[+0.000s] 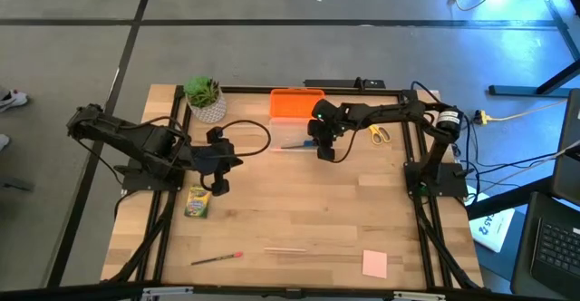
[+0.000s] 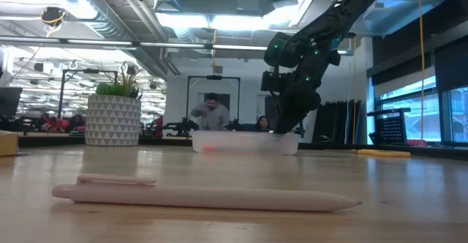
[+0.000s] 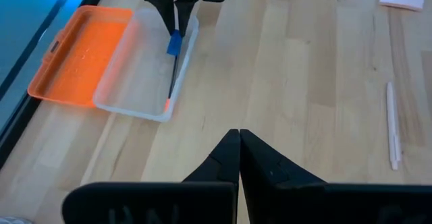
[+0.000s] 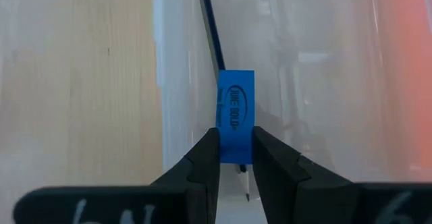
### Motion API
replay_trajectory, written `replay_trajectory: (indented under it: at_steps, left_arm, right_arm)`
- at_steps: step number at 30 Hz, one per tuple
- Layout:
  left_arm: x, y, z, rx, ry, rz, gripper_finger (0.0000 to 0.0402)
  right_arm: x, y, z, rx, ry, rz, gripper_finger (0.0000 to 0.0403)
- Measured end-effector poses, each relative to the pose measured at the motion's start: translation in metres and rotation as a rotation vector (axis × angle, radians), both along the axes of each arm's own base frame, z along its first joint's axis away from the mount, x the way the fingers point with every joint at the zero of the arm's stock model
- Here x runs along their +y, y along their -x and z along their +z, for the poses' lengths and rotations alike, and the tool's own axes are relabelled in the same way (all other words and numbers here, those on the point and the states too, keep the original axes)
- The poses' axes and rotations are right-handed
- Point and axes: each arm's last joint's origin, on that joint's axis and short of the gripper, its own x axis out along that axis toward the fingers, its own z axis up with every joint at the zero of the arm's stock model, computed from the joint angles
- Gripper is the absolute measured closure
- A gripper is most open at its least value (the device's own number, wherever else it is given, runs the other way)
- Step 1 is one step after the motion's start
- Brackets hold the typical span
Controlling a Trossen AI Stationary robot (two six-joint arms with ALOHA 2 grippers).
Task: Pack school essentials
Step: Put the blue eraser into the orange supply box
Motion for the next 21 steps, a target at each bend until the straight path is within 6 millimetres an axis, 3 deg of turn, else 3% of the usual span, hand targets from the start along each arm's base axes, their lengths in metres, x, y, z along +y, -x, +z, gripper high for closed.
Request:
replay_trajectory:
  at_steps: [11, 21]
  left_arm:
    - [0.0000, 0.0000, -0.0001, 0.000, 0.000, 0.000, 0.0401]
    - [0.0000, 0.0000, 0.0000, -0.001, 0.005, 0.003, 0.0401]
  right_arm:
    - [0.0012, 0.0037, -0.0020, 0.045, -0.011, -0.004, 0.0320]
    - [0.0003, 0.0039, -0.0020, 0.053, 0.013, -0.020, 0.0267]
